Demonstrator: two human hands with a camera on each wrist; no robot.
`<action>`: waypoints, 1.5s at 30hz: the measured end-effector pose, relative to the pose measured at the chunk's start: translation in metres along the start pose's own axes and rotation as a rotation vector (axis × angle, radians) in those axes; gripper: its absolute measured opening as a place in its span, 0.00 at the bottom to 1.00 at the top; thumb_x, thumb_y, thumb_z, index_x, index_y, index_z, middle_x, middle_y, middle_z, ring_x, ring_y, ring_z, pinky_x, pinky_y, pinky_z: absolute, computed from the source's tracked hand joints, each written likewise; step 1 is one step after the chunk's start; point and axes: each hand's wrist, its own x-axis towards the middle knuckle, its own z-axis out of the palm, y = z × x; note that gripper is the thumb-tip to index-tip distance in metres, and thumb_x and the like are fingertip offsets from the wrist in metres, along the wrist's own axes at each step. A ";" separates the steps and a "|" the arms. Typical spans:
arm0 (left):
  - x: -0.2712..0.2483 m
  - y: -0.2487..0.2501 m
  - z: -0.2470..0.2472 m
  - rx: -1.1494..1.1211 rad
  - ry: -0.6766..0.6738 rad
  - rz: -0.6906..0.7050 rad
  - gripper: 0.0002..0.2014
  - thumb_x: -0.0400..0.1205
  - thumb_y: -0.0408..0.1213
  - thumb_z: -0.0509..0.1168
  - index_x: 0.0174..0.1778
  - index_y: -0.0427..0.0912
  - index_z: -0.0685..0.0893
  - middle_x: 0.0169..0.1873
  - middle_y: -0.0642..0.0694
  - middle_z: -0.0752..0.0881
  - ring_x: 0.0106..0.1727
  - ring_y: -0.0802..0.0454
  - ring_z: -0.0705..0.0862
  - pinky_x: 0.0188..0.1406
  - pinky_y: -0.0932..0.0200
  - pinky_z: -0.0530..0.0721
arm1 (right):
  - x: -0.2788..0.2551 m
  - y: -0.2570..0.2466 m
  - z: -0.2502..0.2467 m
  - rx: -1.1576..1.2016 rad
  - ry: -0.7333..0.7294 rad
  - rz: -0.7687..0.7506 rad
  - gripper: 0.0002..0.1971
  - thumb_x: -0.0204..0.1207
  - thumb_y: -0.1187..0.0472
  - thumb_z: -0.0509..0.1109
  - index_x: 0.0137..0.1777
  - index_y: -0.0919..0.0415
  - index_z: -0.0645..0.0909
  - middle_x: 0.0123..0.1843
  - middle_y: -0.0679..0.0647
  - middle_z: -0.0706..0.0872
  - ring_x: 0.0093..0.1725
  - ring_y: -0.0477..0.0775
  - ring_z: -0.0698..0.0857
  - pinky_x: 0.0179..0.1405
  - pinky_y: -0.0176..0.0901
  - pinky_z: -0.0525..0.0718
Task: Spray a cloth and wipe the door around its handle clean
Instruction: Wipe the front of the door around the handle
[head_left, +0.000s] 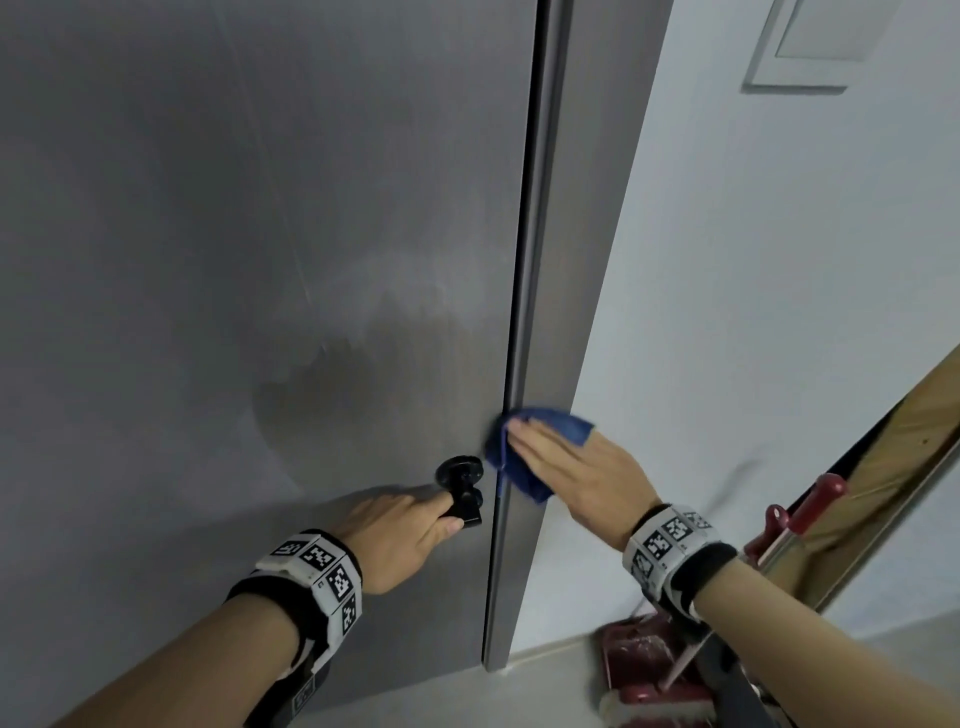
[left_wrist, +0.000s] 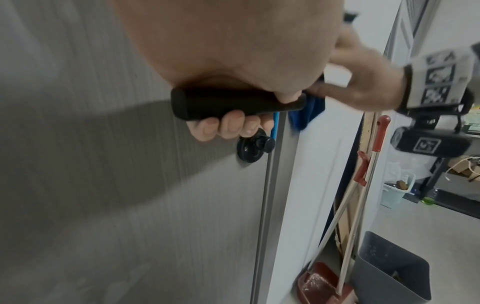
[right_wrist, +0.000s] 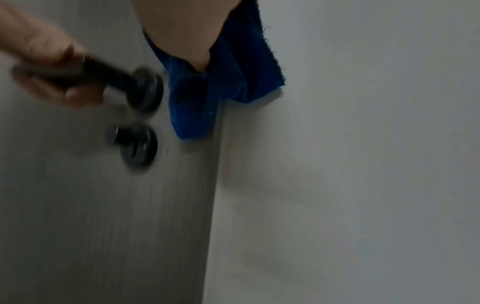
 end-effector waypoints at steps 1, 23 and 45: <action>0.000 0.000 0.000 -0.001 0.001 -0.005 0.15 0.90 0.54 0.46 0.52 0.49 0.71 0.41 0.47 0.85 0.39 0.44 0.82 0.40 0.48 0.80 | 0.009 0.005 -0.011 0.003 0.071 0.028 0.34 0.74 0.78 0.57 0.83 0.65 0.64 0.85 0.59 0.68 0.77 0.63 0.77 0.60 0.57 0.88; -0.018 0.035 0.044 -0.420 0.193 -0.317 0.11 0.91 0.48 0.48 0.47 0.51 0.71 0.55 0.53 0.79 0.65 0.48 0.74 0.69 0.46 0.64 | -0.087 -0.089 0.000 0.719 0.305 0.751 0.20 0.70 0.81 0.76 0.56 0.60 0.88 0.58 0.42 0.82 0.58 0.38 0.82 0.57 0.25 0.78; -0.215 0.116 0.115 -0.435 0.133 -0.242 0.36 0.76 0.69 0.39 0.77 0.62 0.71 0.70 0.56 0.76 0.69 0.48 0.69 0.57 0.57 0.56 | -0.104 -0.258 -0.098 0.576 0.362 0.379 0.15 0.78 0.66 0.66 0.59 0.61 0.91 0.50 0.53 0.87 0.48 0.61 0.85 0.42 0.49 0.84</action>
